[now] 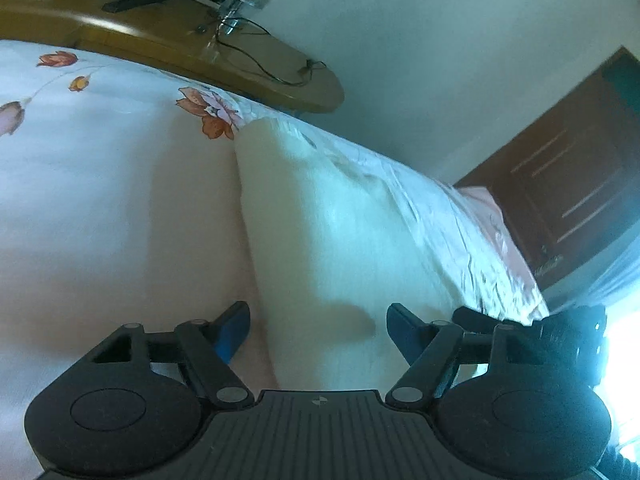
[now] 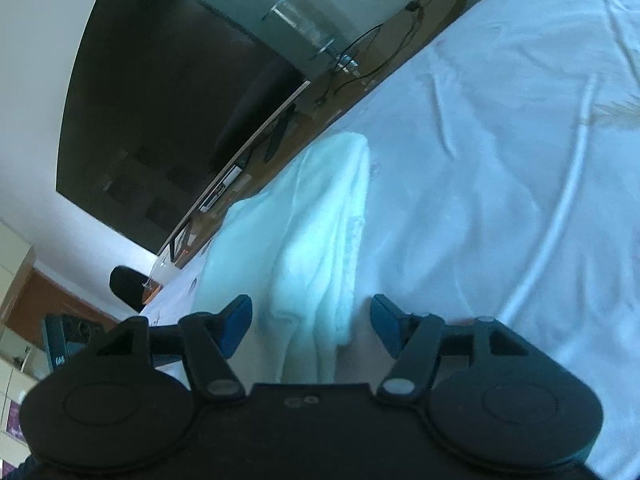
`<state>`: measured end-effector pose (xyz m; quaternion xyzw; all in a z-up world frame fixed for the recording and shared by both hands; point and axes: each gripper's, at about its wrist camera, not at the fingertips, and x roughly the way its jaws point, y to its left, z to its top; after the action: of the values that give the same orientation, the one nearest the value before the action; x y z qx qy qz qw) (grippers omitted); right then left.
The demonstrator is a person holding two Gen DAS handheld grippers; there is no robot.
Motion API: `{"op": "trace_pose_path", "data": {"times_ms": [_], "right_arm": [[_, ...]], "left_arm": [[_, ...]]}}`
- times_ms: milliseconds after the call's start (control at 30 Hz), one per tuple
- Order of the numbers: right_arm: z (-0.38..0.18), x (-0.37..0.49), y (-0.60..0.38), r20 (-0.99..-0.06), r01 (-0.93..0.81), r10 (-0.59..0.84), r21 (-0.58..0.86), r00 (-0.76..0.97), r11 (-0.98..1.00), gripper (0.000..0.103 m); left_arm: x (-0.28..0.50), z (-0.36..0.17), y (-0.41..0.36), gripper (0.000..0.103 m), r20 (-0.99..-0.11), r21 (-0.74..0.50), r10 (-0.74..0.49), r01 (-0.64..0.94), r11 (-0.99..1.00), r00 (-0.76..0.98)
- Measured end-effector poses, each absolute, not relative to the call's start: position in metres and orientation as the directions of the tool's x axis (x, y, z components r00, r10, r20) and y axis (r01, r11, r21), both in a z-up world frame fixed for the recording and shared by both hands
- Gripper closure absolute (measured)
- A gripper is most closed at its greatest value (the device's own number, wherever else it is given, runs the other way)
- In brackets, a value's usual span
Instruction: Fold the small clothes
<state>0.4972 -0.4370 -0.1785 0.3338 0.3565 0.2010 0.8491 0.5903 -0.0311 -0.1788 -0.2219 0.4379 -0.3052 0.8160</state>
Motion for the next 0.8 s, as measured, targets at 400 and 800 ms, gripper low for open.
{"op": "trace_pose_path", "data": {"times_ms": [400,800], "right_arm": [[-0.152,0.506,-0.391,-0.565,-0.183,0.461,0.479,0.684,0.859,0.072],[-0.089,0.475,-0.336,-0.501,-0.313,0.474,0.375,0.724,0.873,0.074]], "left_arm": [[0.577,-0.144,-0.073,0.067,-0.645,-0.372,-0.519,0.362,0.854,0.561],[0.531,-0.067,-0.040,0.068,-0.607,-0.223,-0.452,0.406,0.886,0.654]]}}
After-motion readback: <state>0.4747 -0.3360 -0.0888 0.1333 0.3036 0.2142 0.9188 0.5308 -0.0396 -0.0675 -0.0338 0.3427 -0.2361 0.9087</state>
